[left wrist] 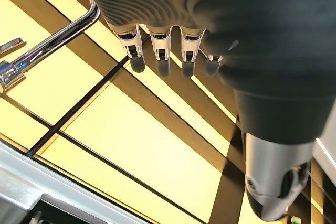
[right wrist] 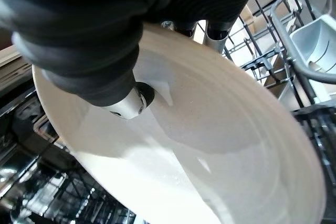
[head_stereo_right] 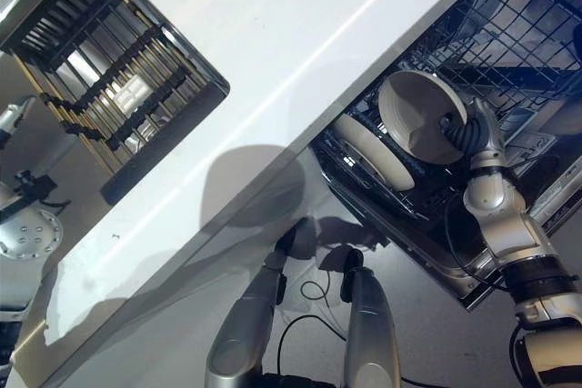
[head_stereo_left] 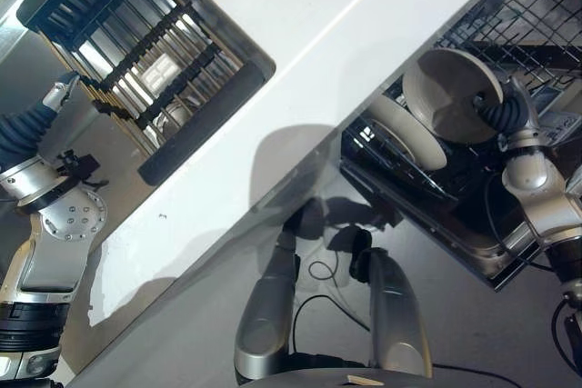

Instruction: Pick up plates and place into dishwasher.

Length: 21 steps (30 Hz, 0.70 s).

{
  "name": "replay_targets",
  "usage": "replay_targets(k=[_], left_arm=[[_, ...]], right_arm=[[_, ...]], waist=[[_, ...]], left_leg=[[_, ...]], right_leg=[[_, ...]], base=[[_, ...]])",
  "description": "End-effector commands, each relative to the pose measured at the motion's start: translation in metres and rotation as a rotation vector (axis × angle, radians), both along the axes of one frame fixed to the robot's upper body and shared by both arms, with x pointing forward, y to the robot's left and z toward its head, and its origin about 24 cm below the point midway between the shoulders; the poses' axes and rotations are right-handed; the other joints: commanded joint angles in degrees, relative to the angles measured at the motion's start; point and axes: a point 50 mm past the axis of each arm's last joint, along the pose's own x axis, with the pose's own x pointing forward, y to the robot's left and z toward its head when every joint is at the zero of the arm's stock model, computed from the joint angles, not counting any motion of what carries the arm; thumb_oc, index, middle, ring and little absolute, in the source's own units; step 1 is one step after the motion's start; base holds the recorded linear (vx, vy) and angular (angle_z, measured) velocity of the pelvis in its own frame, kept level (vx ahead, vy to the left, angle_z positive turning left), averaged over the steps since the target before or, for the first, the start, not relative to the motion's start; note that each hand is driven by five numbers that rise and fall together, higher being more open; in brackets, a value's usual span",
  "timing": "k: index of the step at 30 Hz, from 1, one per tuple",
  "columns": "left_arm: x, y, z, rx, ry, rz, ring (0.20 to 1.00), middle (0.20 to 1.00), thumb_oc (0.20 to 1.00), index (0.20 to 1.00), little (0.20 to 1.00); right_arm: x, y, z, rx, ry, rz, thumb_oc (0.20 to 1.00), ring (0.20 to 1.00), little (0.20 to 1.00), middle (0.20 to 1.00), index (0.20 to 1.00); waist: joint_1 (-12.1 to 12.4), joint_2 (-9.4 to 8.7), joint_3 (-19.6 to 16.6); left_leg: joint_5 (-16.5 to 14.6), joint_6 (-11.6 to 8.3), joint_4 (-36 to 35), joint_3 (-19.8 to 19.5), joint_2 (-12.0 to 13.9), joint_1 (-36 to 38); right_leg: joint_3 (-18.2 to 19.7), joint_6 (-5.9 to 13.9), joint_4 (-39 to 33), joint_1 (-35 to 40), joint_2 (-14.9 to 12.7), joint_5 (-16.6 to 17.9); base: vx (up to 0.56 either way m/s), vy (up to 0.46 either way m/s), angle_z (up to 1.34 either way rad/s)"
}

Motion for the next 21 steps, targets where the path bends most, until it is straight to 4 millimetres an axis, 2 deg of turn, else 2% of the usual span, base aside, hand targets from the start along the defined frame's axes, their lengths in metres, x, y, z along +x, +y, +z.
replay_targets(k=[1, 7, 16, 21], left_arm=[[0.002, -0.005, 0.008, -0.008, -0.038, -0.025, 1.0, 1.0, 1.0, 1.0, 1.0], [0.003, -0.007, 0.008, -0.002, -0.026, -0.029, 1.0, 1.0, 1.0, 1.0, 1.0], [0.002, -0.001, 0.001, -0.004, 0.021, -0.01, 1.0, 1.0, 1.0, 1.0, 1.0], [0.002, 0.0, -0.001, -0.003, 0.04, -0.008, 1.0, 1.0, 1.0, 1.0, 1.0]], right_arm=[[-0.002, -0.036, 0.005, -0.033, 0.077, -0.161, 1.0, 1.0, 1.0, 1.0, 1.0], [-0.005, -0.039, -0.003, 0.02, 0.067, -0.175, 1.0, 1.0, 1.0, 1.0, 1.0], [-0.014, -0.024, -0.002, 0.07, -0.041, -0.12, 1.0, 1.0, 1.0, 1.0, 1.0], [-0.019, -0.023, -0.005, 0.107, -0.063, -0.118, 1.0, 1.0, 1.0, 1.0, 1.0]], waist=[[-1.5, 0.88, -0.3], [-1.9, 0.59, -0.3], [-3.0, -0.3, -2.5], [-3.7, -0.37, -3.5]], left_leg=[[-2.0, 3.87, 11.9, 0.0, 0.6, 0.4], [-3.3, 4.16, 10.6, 0.6, 0.9, 1.6], [-4.6, 4.22, 10.3, 1.6, 2.2, 4.0], [-4.5, 4.04, 10.5, 2.4, 3.2, 5.0]], right_leg=[[2.5, 3.92, -17.5, 3.0, -0.8, 10.5], [2.8, 4.13, -17.1, 3.1, -0.9, 10.6], [2.8, 4.01, -17.9, 6.1, -0.3, 10.4], [2.4, 3.48, -17.4, 7.8, 0.6, 9.5]], base=[[-0.01, -0.004, 0.17], [-0.01, -0.019, 0.08], [-0.01, -0.035, 0.02], [-0.05, -0.036, -0.01]])
